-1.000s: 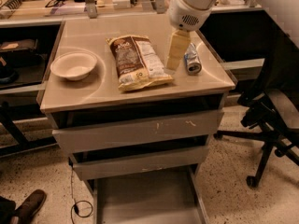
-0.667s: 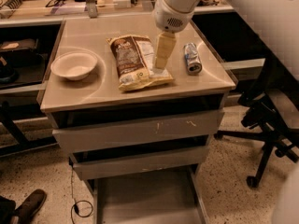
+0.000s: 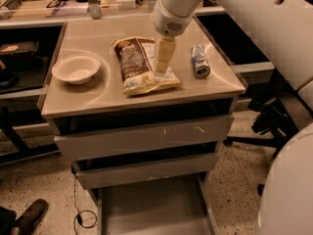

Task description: Place brown chip bag into bottom drawer

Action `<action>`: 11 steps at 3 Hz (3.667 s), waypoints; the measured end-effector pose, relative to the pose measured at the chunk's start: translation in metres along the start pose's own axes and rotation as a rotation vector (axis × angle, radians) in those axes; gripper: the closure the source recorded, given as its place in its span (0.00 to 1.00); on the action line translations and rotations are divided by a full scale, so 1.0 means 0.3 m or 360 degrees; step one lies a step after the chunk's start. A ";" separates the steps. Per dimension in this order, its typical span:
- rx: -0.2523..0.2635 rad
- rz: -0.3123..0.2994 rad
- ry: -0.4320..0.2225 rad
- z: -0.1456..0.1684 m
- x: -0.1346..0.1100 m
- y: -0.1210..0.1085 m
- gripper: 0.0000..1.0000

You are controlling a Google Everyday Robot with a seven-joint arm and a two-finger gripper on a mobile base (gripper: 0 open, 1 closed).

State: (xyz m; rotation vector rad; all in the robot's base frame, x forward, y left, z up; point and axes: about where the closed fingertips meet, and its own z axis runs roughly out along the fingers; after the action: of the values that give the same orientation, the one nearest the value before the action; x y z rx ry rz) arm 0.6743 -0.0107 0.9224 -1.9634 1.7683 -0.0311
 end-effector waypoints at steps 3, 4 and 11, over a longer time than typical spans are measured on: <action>-0.0084 -0.0047 -0.0055 0.191 0.060 0.040 0.00; -0.0108 -0.0085 -0.0052 0.245 0.084 0.000 0.00; -0.0235 -0.0009 -0.0192 0.394 0.072 0.009 0.88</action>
Offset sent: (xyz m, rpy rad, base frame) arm 0.0030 0.0019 -0.0748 0.0333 0.0474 0.0550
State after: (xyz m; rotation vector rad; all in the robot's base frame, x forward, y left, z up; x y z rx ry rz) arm 0.7149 0.0091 0.8111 -2.0270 1.7297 0.2172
